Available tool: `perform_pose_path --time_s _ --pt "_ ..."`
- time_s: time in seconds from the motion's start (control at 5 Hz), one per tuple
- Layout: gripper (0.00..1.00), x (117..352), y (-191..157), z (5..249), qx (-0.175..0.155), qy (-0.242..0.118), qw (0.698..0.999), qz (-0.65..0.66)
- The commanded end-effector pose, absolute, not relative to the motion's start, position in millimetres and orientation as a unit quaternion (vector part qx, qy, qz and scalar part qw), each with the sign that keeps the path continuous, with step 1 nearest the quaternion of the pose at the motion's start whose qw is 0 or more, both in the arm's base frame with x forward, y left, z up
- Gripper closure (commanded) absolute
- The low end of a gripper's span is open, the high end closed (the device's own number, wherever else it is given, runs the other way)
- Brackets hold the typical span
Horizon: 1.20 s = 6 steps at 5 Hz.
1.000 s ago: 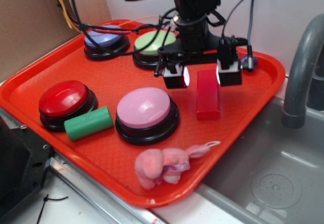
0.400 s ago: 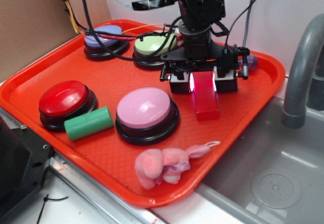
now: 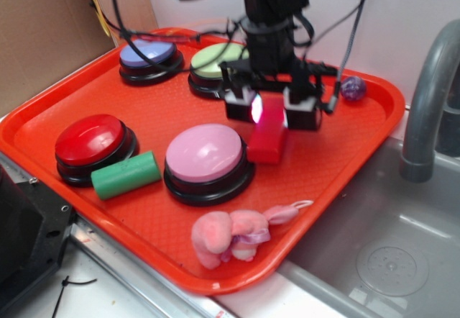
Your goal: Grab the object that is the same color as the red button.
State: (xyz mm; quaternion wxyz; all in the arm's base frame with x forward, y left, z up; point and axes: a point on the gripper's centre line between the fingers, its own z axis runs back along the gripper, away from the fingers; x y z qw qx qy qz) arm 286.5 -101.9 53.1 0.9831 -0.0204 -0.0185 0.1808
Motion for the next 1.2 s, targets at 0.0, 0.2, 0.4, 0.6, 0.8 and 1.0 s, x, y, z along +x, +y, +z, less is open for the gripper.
perform_pose_path --time_s 0.0,0.2,0.4,0.6,0.8,1.0 --pt "1.00 281 -73 161 -0.020 -0.070 0.995 0.069" --pt "1.00 258 -45 186 -0.031 -0.057 0.998 0.022" --pt "1.00 234 -16 205 -0.017 -0.059 0.998 0.027" --pt "1.00 222 7 210 -0.006 -0.066 0.997 0.041" --pt "1.00 221 23 204 -0.016 -0.064 0.997 0.039" --pt "1.00 225 27 201 -0.009 -0.051 0.997 0.048"
